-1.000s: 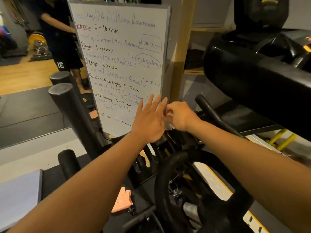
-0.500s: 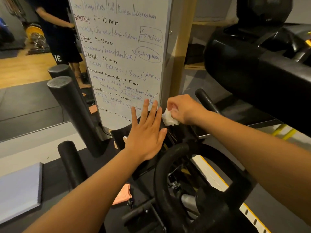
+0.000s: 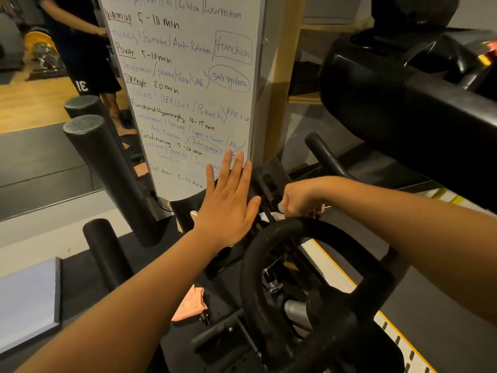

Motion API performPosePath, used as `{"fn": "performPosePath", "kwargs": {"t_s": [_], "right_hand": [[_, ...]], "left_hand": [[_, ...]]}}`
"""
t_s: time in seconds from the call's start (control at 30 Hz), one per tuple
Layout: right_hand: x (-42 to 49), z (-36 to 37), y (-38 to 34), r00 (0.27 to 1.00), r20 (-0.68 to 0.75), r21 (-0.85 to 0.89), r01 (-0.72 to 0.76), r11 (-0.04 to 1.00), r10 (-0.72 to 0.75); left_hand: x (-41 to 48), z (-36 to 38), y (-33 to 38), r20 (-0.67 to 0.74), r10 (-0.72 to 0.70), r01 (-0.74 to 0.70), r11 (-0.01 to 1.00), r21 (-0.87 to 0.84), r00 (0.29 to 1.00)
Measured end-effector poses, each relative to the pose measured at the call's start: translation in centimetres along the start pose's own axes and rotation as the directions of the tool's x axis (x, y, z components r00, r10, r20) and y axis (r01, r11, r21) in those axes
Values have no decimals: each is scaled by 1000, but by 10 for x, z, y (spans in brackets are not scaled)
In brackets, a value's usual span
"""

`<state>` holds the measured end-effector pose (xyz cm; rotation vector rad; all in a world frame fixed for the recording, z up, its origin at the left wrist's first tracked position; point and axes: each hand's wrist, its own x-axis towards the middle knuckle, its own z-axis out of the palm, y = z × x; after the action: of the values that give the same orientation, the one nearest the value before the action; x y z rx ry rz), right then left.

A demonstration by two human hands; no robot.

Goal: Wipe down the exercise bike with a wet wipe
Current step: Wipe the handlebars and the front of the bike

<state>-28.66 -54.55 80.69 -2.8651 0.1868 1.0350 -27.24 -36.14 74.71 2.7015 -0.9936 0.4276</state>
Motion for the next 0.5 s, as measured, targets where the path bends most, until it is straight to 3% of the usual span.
{"fn": "performPosePath", "kwargs": {"t_s": [0.13,0.37,0.5], "right_hand": [[-4,-1,-27,999,-44,-311,8,951,-22],[3,9,-16,966,-250,-282,-16,959,-58],[4,6,-17,998,-32,-220,37,975,-45]], "left_hand": [[0,2,-1,-21,4,-5,1000,-8,1000],[0,3,1,-38,-4,3,1000,-20,999],[0,3,1,-47,-1,-1,999,-32,999]]}}
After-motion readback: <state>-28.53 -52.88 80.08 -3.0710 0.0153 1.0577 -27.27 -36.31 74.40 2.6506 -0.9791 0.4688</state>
